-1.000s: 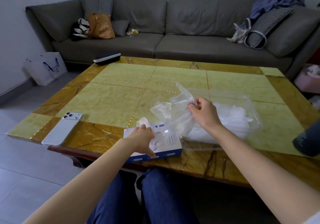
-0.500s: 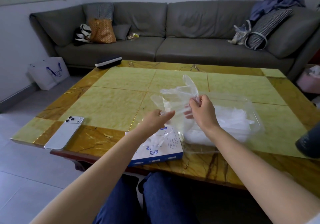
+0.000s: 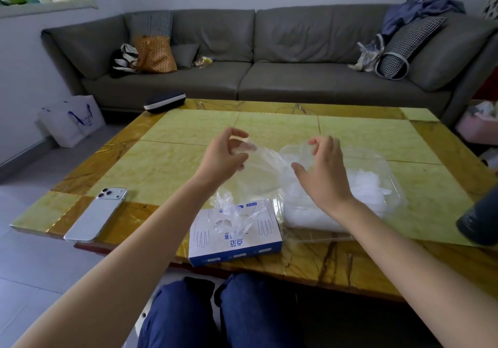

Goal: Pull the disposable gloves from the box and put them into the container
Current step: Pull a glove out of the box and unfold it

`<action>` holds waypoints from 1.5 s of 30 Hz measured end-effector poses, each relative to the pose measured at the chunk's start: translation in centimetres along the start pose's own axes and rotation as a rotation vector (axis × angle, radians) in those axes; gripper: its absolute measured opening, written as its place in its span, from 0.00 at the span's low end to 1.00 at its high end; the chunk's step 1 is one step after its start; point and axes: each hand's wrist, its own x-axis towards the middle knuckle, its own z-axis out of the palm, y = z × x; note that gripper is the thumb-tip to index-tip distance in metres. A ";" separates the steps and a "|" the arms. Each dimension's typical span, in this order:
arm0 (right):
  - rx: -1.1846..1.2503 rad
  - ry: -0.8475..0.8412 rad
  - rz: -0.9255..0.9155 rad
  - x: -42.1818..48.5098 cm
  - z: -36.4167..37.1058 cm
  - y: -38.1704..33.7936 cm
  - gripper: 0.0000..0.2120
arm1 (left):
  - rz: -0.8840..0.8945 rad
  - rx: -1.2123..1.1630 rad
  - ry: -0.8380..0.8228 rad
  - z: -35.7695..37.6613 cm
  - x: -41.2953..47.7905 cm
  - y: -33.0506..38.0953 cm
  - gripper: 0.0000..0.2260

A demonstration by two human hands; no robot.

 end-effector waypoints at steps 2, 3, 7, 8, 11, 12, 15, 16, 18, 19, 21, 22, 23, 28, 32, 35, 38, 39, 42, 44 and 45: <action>-0.093 0.055 -0.181 1.1 -1.3 -1.1 0.25 | 0.070 0.078 -0.065 -0.3 0.5 1.2 0.15; -0.085 0.016 -0.239 1.7 -2.0 -1.7 0.26 | 0.110 0.120 -0.105 -0.4 0.7 1.8 0.14; 0.050 -0.332 -0.331 3.4 -3.2 -3.6 0.31 | 0.213 0.185 -0.275 -0.4 1.1 4.0 0.11; 0.058 -0.395 -0.313 3.8 -3.2 -3.7 0.30 | 0.223 0.162 -0.290 -0.4 1.2 4.3 0.12; -0.001 -0.461 -0.261 4.7 -3.4 -3.4 0.11 | 0.229 0.117 -0.278 -0.5 1.0 4.5 0.10; 0.016 -0.466 -0.238 4.9 -3.5 -3.0 0.08 | 0.198 0.090 -0.294 -0.5 0.7 4.4 0.10; 0.163 -0.469 -0.116 5.1 -3.7 -2.0 0.08 | 0.074 0.053 -0.356 -0.3 0.0 3.1 0.16; 0.187 -0.466 -0.077 5.1 -3.9 -1.8 0.08 | 0.055 0.059 -0.348 -0.2 -0.1 2.6 0.13; 0.183 -0.462 -0.032 5.2 -4.2 -0.9 0.08 | 0.022 0.085 -0.304 0.3 -0.1 1.6 0.06; 0.171 -0.456 -0.019 5.3 -4.4 -0.5 0.08 | -0.001 0.107 -0.281 0.6 0.1 1.1 0.04; 0.156 -0.429 0.004 5.6 -4.9 0.3 0.07 | -0.029 0.193 -0.227 1.0 0.8 0.3 0.04; 0.148 -0.409 0.012 5.8 -5.1 0.6 0.07 | -0.031 0.242 -0.181 1.2 1.3 0.1 0.04; 0.135 -0.383 0.015 5.9 -5.2 0.9 0.06 | -0.030 0.280 -0.121 1.4 1.9 0.0 0.05; 0.113 -0.346 -0.065 6.9 -6.4 2.0 0.08 | 0.104 0.282 -0.163 3.2 4.3 2.6 0.27; -0.026 -0.482 -0.088 7.5 -7.1 3.0 0.12 | 0.271 0.386 -0.324 6.0 6.0 4.9 0.15; -0.112 -0.457 -0.051 8.1 -7.6 4.3 0.13 | 0.365 0.420 -0.208 7.9 7.3 5.6 0.02; -0.094 -0.057 -0.123 8.7 -8.7 5.1 0.13 | 0.437 0.346 -0.008 8.9 8.3 6.9 0.03; -0.091 0.103 -0.194 8.7 -9.1 5.1 0.12 | 0.457 0.279 0.051 9.0 8.4 7.6 0.04; -0.126 0.345 -0.387 7.7 -9.9 5.2 0.11 | 0.522 0.094 0.145 9.1 8.0 8.6 0.11; -0.167 0.300 -0.461 6.2 -9.2 5.5 0.13 | 0.563 0.111 0.109 9.3 7.5 7.5 0.14; -0.186 0.242 -0.490 5.3 -8.6 5.7 0.13 | 0.563 0.150 0.065 9.5 7.3 6.4 0.15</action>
